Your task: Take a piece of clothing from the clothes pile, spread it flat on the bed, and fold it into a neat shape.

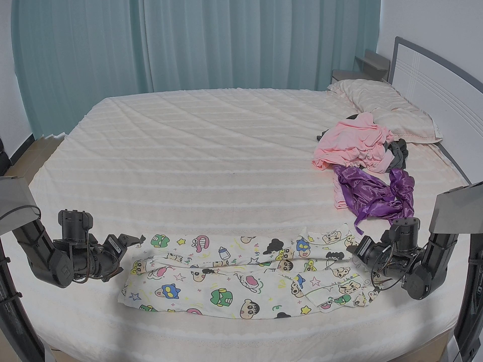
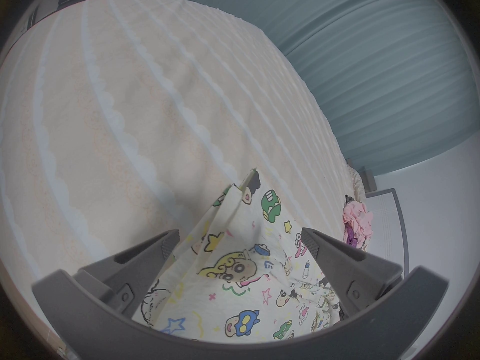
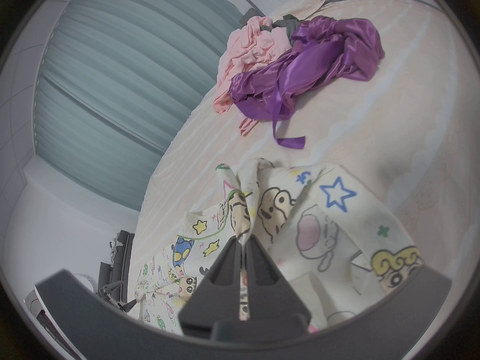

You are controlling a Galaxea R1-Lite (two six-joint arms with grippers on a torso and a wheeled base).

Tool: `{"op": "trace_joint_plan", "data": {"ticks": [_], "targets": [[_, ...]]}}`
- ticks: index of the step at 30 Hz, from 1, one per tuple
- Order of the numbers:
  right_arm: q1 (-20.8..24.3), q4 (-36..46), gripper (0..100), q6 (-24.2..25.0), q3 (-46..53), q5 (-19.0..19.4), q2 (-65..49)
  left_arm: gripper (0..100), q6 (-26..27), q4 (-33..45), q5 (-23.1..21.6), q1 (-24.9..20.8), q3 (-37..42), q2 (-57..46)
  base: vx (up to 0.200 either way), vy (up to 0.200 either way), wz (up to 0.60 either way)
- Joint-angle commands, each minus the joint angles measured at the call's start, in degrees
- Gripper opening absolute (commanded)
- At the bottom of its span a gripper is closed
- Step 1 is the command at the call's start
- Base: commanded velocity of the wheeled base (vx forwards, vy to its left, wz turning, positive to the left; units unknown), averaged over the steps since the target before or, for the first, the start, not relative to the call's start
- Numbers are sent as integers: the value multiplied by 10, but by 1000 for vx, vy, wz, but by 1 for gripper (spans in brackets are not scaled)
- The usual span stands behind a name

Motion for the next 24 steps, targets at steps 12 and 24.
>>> {"op": "trace_joint_plan", "data": {"ticks": [12,24], "targets": [[-15,-5,100,-7,37,-1,-2,100,0,-1,-4,-2,13,4,0,0,0],[-28,12,100,-45,44,-9,-94,100,-1,-1,-19,3,16,3,0,0,0]]}}
